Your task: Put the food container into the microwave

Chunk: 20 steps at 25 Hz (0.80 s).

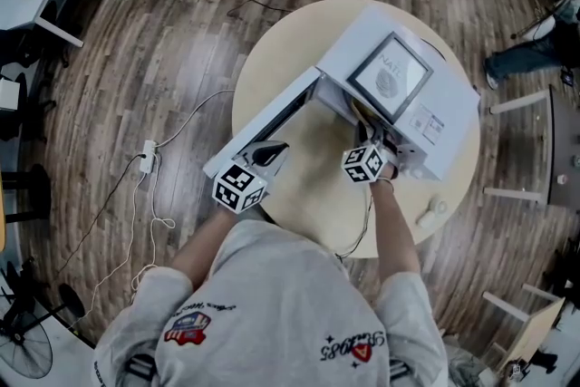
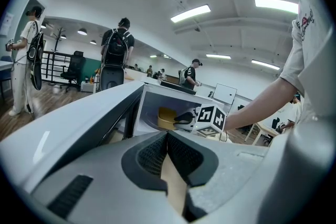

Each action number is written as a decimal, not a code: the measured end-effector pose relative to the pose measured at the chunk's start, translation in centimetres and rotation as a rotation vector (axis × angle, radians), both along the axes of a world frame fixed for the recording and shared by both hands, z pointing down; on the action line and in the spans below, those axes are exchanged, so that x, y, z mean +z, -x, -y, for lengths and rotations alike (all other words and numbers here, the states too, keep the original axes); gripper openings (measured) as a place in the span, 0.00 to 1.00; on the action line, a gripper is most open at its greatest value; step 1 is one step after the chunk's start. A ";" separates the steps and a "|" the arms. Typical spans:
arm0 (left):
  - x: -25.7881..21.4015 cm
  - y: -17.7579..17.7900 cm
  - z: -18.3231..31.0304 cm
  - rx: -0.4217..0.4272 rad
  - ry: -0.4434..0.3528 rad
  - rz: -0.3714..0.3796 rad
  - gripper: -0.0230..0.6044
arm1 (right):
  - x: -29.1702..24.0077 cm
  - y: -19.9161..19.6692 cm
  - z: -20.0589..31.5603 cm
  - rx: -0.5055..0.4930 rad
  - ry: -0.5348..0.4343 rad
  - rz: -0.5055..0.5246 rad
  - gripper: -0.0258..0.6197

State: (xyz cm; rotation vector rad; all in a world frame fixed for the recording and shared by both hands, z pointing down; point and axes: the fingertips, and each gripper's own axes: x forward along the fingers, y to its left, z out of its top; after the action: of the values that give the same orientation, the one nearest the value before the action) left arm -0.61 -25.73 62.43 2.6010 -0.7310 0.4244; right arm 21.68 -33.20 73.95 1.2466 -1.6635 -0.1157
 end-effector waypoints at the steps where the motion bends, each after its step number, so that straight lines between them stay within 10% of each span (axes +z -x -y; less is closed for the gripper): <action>1: -0.1 0.0 0.0 0.001 -0.003 0.000 0.04 | -0.2 0.1 -0.3 -0.001 -0.001 0.008 0.18; 20: -1.6 -1.8 -0.7 0.004 -0.040 -0.009 0.04 | -3.1 -1.4 -6.0 0.050 -0.013 0.119 0.05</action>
State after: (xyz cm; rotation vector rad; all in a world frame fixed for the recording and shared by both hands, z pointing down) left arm 1.18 -25.02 60.82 2.6407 -0.7385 0.4032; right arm 23.11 -27.25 70.84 1.3259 -1.7337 -0.0216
